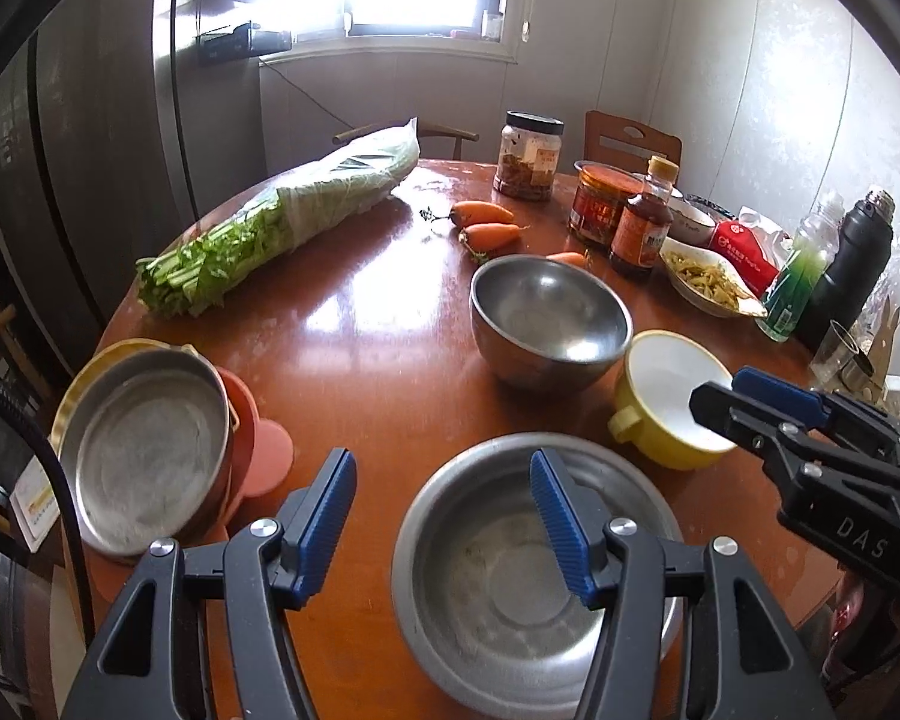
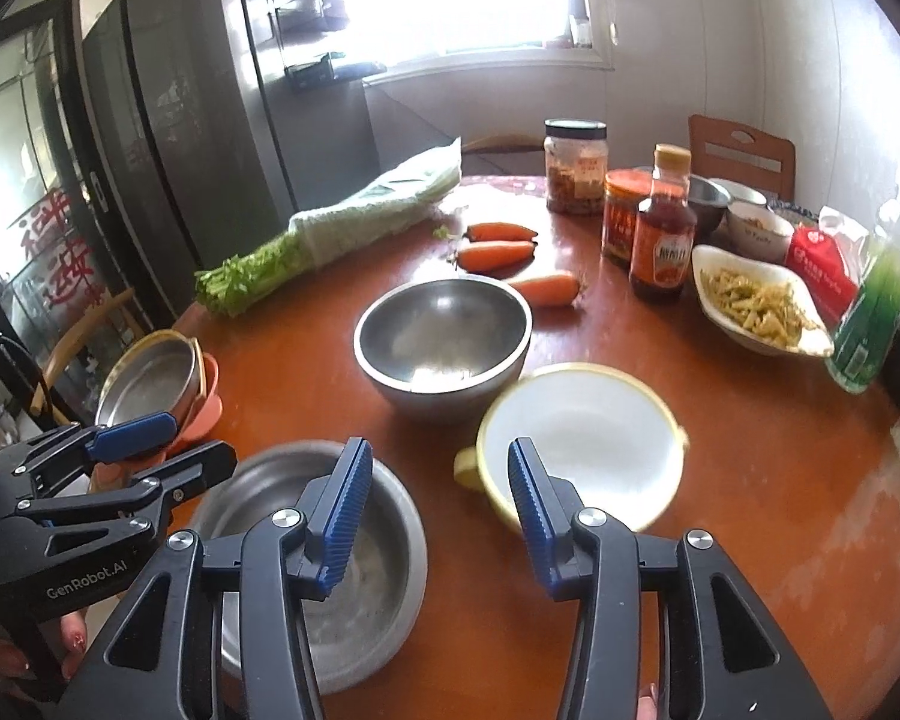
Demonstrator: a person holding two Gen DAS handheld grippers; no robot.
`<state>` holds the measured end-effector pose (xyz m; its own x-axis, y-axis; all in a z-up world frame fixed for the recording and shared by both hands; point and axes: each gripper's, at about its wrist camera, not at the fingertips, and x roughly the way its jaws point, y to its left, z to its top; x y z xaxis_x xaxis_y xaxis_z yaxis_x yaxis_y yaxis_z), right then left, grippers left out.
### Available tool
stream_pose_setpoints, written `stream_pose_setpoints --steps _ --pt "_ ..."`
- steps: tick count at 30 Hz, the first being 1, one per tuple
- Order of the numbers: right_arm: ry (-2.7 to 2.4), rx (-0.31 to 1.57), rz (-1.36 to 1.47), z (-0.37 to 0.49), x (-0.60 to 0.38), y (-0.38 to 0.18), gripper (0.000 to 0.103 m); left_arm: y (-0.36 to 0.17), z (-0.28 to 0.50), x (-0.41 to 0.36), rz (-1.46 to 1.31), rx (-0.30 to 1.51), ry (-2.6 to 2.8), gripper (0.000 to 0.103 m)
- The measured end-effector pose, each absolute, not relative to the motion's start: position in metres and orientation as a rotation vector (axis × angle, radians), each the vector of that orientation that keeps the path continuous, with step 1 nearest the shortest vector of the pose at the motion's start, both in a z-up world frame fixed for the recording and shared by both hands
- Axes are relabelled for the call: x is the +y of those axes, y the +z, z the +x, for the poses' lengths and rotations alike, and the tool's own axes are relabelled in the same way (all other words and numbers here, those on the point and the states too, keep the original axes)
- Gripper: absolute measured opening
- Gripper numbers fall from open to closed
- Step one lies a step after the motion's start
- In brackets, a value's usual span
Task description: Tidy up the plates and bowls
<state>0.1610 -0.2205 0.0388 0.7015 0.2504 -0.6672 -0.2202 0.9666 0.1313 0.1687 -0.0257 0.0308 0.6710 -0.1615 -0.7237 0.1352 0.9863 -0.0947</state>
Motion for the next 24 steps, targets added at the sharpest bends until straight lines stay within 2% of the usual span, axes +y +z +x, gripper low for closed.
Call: stream_pose_setpoints --steps 9,24 --pt "0.226 0.757 0.021 0.205 -0.229 0.048 0.049 0.047 0.211 -0.040 -0.014 0.807 -0.190 0.060" --pt "0.206 0.855 0.014 0.269 -0.233 0.014 0.049 0.020 0.277 -0.065 -0.027 0.919 -0.201 0.060"
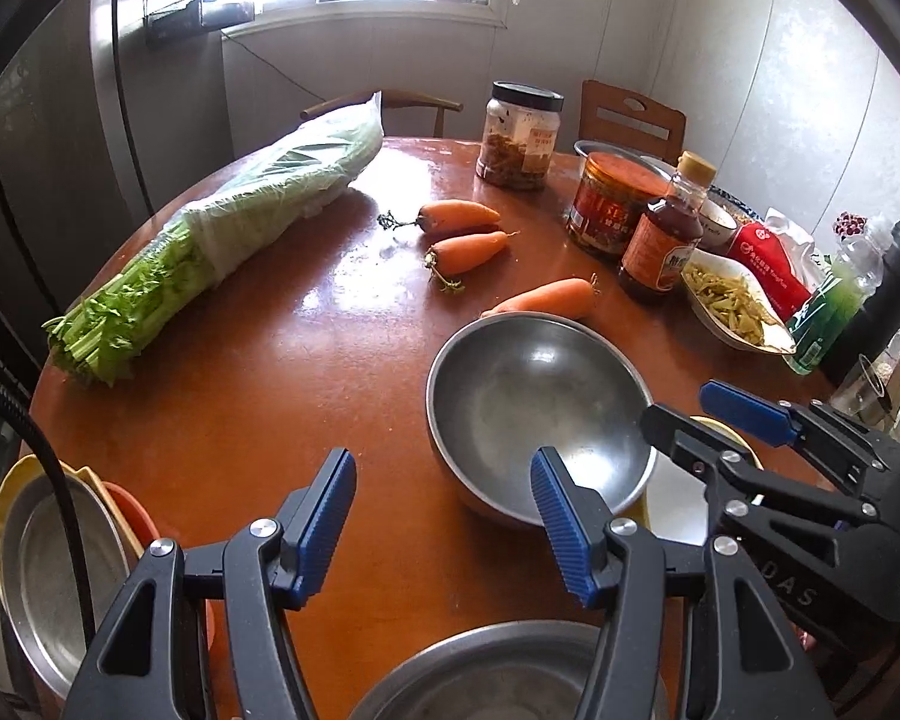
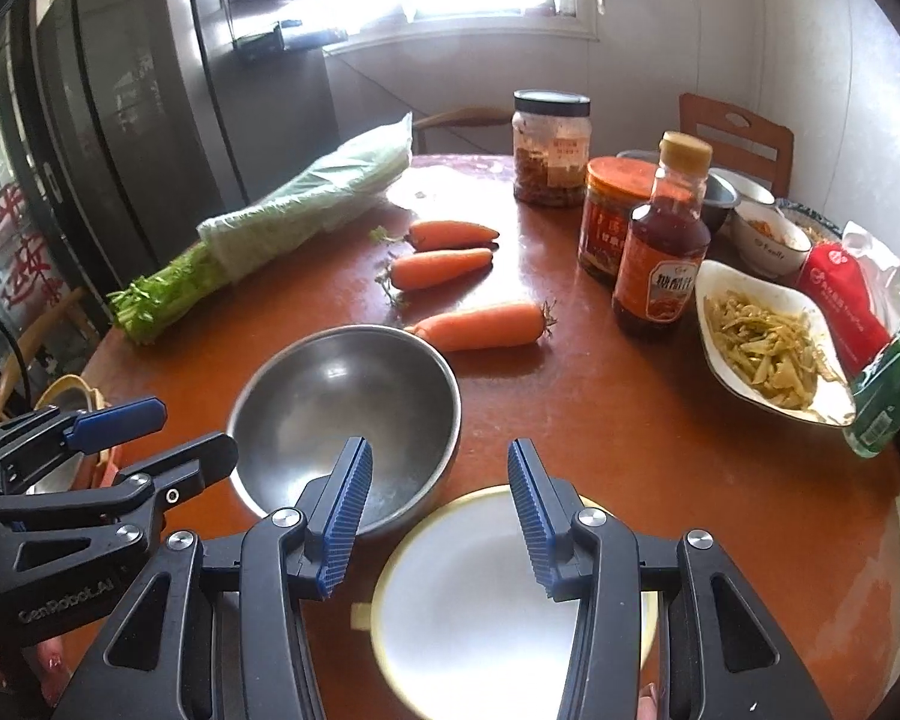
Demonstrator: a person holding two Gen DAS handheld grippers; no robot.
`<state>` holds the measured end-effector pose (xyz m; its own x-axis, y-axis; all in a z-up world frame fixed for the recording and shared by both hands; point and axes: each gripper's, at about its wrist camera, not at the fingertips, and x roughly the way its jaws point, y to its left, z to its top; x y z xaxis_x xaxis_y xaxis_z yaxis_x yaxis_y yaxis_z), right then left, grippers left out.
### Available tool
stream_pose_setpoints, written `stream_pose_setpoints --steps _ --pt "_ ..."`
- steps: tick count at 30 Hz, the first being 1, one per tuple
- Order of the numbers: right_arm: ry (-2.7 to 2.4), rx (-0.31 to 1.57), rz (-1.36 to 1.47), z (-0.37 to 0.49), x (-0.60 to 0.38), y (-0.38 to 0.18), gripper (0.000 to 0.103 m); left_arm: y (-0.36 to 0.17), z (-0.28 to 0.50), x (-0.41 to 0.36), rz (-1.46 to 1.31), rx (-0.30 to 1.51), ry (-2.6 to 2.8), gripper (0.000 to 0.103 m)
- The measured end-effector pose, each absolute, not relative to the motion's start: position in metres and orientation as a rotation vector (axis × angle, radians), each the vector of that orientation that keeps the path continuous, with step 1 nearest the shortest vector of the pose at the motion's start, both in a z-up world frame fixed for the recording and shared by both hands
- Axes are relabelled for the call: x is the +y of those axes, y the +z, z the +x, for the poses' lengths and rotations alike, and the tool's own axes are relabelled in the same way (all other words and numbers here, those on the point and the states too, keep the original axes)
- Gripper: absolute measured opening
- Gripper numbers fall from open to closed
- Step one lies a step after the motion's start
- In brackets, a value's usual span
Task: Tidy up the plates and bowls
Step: 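Grasp the rim of the smaller steel mixing bowl with the right gripper, then carry the steel mixing bowl over the basin and lower it in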
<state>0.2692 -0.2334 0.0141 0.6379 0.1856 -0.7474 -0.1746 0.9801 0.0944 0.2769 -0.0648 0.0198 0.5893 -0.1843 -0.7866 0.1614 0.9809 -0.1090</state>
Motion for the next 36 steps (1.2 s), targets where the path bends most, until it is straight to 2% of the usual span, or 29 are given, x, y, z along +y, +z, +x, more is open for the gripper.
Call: stream_pose_setpoints --steps 17,28,30,33,34,36 --pt "0.201 0.882 0.001 0.290 -0.229 -0.003 0.048 0.001 0.293 -0.067 -0.044 0.968 -0.214 0.060" --pt "0.192 0.884 -0.019 0.294 -0.226 -0.010 0.035 -0.008 0.295 -0.066 -0.081 0.990 -0.240 0.060" --pt "0.195 0.888 -0.023 0.294 -0.224 -0.012 0.031 -0.011 0.296 -0.066 -0.080 0.991 -0.238 0.060" --pt "0.212 0.890 -0.031 0.293 -0.220 -0.013 0.025 -0.014 0.297 -0.066 -0.108 0.999 -0.260 0.048" --pt "0.211 0.885 -0.034 0.292 -0.218 -0.013 0.025 -0.014 0.297 -0.067 -0.112 0.999 -0.273 0.039" --pt "0.206 0.880 -0.042 0.291 -0.216 -0.011 0.024 -0.014 0.297 -0.071 -0.096 0.998 -0.277 0.037"
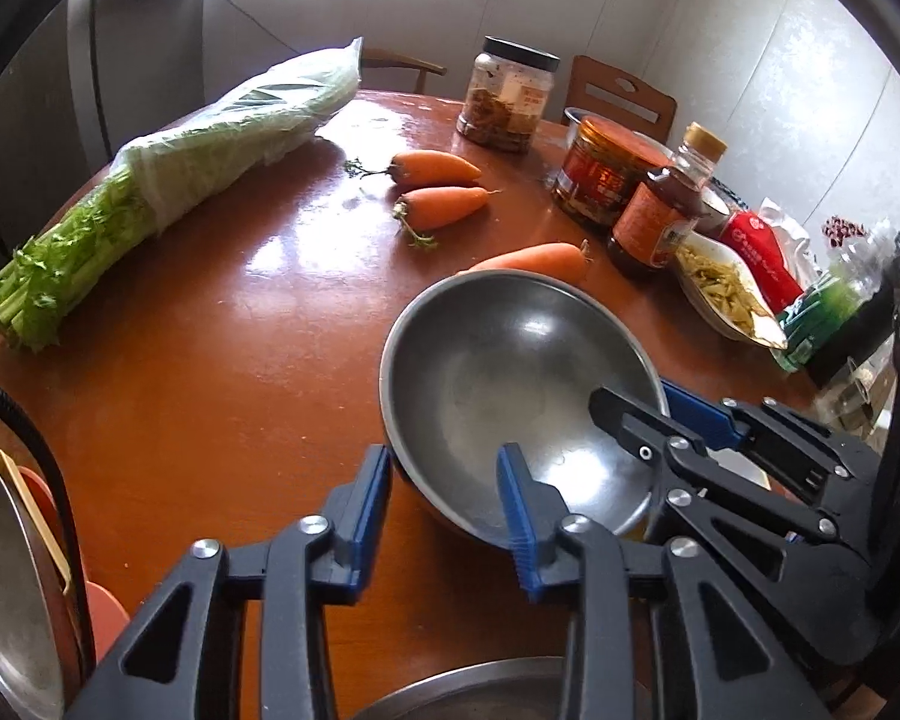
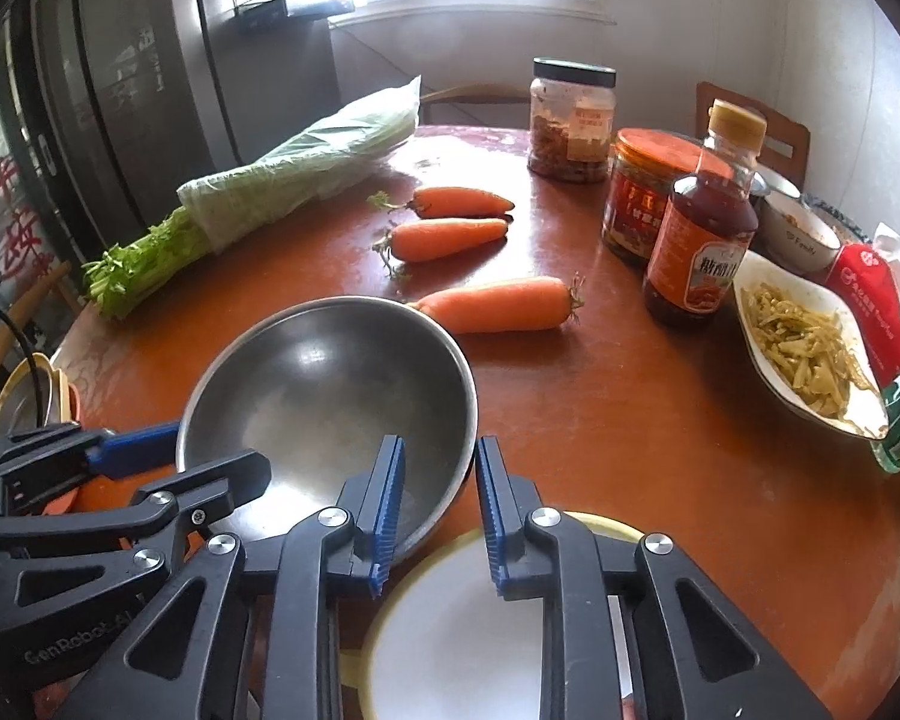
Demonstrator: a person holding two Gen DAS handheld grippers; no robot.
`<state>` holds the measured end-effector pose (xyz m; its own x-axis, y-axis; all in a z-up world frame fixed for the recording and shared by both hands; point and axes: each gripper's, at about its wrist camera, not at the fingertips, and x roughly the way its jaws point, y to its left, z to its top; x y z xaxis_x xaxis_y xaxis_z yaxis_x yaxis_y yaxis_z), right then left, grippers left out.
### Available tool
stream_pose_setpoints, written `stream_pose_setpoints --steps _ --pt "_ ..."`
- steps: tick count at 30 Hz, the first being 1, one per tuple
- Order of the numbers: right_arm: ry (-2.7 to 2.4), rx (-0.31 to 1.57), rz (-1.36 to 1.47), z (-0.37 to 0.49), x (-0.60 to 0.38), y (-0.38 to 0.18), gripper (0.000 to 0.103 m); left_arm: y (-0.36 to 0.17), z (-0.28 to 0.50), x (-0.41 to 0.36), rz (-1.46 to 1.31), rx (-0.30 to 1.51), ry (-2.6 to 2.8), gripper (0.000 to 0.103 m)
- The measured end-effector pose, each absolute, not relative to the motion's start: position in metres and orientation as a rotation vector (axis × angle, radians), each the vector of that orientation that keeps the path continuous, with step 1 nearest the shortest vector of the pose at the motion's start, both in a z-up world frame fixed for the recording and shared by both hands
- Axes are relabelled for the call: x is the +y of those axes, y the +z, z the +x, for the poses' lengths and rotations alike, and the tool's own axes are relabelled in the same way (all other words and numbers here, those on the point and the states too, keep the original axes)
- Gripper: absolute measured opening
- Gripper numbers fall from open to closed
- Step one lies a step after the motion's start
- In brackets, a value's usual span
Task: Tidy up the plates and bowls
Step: 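Carry the steel mixing bowl over the basin and lower it in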
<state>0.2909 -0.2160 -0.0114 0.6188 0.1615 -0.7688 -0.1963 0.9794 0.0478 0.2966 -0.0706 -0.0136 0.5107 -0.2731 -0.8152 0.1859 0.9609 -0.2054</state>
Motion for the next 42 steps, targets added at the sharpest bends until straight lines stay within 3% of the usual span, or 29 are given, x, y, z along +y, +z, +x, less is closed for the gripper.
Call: stream_pose_setpoints --steps 26,42 --pt "0.306 0.730 -0.012 0.219 -0.186 0.062 0.024 0.048 0.227 -0.028 -0.135 0.853 -0.233 0.037" --pt "0.314 0.732 -0.025 0.147 -0.182 0.054 0.024 0.048 0.155 -0.023 -0.140 0.827 -0.233 0.037"
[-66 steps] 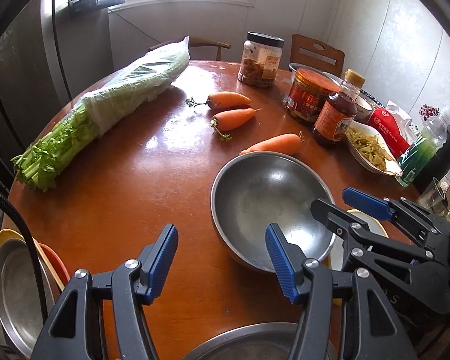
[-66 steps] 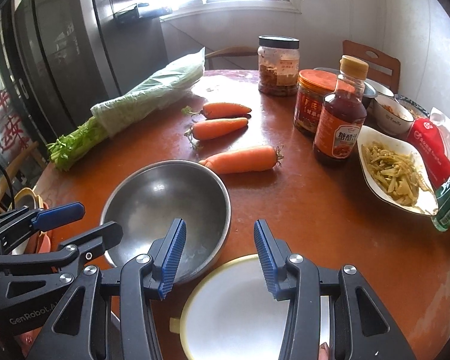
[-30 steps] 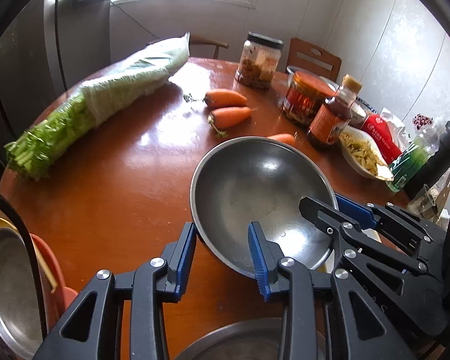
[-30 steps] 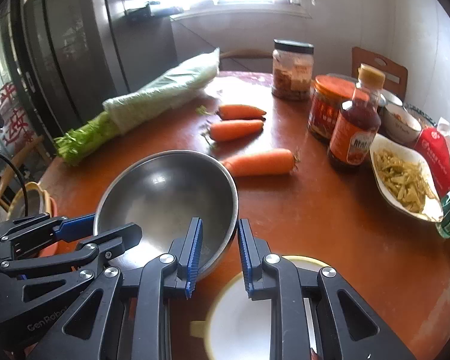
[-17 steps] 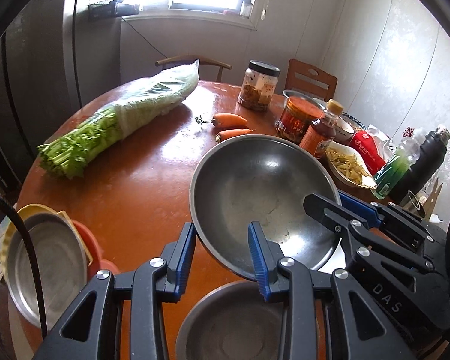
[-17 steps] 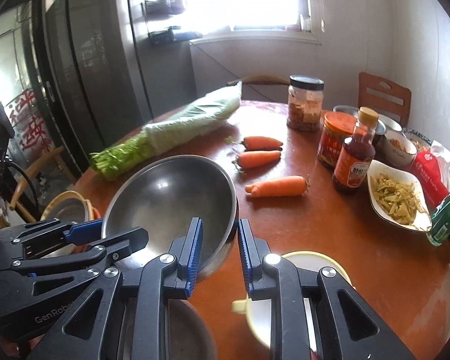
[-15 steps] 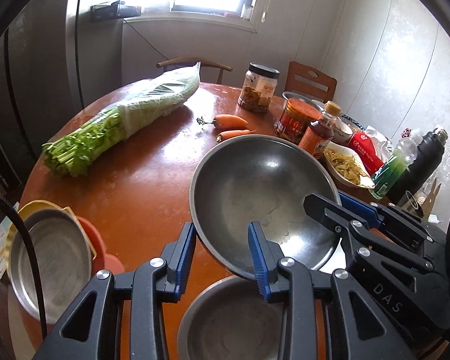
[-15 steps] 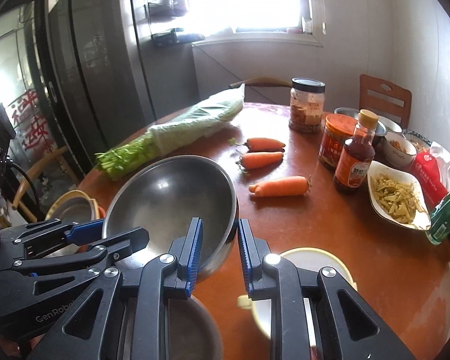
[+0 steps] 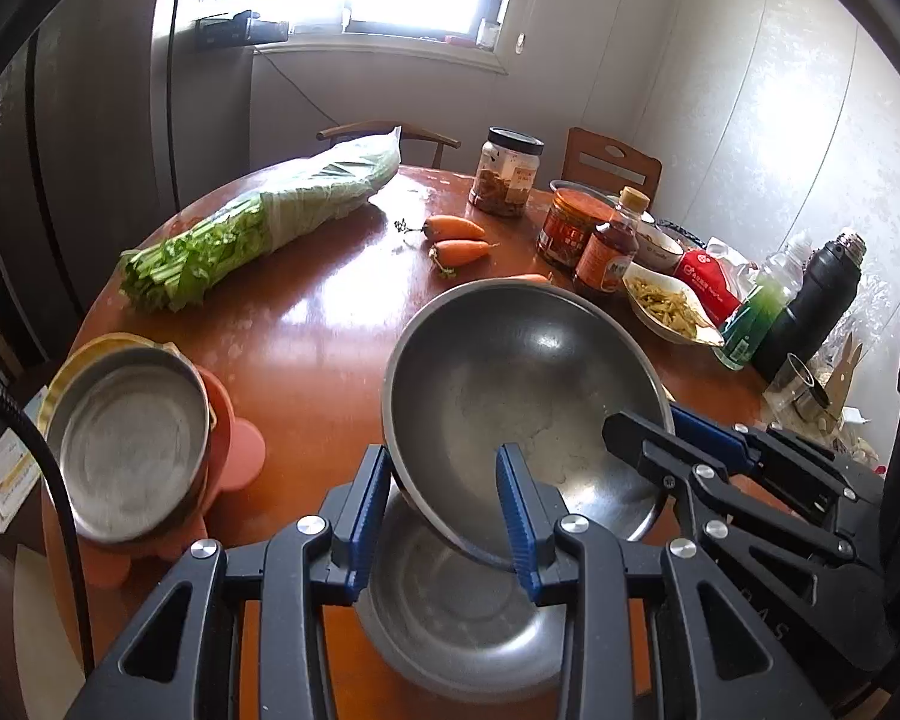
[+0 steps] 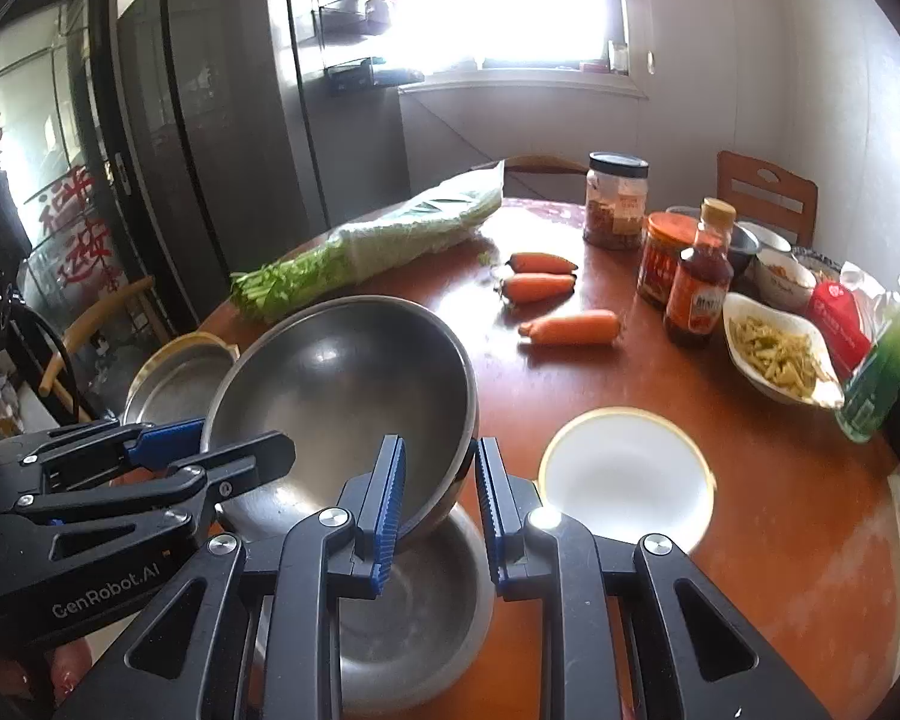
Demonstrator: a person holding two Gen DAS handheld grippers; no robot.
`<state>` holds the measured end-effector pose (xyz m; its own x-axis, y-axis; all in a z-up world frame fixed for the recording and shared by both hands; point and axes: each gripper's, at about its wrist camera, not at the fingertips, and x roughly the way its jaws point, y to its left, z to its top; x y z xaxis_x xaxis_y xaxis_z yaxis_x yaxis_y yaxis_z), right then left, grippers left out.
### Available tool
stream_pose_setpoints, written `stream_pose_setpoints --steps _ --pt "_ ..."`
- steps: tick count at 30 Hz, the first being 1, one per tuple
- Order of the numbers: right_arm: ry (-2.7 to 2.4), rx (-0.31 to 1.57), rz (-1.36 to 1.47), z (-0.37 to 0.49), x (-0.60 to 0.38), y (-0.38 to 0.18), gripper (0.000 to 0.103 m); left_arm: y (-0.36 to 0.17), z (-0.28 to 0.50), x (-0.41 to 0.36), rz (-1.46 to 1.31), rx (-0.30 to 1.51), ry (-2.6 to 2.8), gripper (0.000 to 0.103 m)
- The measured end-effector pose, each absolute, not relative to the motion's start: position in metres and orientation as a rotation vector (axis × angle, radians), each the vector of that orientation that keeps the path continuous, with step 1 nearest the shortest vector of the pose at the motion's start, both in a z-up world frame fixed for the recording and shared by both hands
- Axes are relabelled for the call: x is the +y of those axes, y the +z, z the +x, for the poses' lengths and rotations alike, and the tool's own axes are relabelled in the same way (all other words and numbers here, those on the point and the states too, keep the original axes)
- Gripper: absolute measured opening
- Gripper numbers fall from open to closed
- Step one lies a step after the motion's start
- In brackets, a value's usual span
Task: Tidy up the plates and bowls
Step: 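Carry the steel mixing bowl over the basin and lower it in, then open the right gripper and hold it above the nested bowls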
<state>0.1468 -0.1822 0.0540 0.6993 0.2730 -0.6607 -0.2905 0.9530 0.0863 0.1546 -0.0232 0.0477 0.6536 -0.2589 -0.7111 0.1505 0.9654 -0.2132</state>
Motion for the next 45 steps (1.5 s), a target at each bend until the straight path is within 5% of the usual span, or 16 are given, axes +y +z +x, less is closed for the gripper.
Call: stream_pose_setpoints --steps 45 --pt "0.306 0.857 -0.029 0.116 -0.182 -0.006 0.025 -0.008 0.127 -0.027 -0.117 0.935 -0.242 0.037"
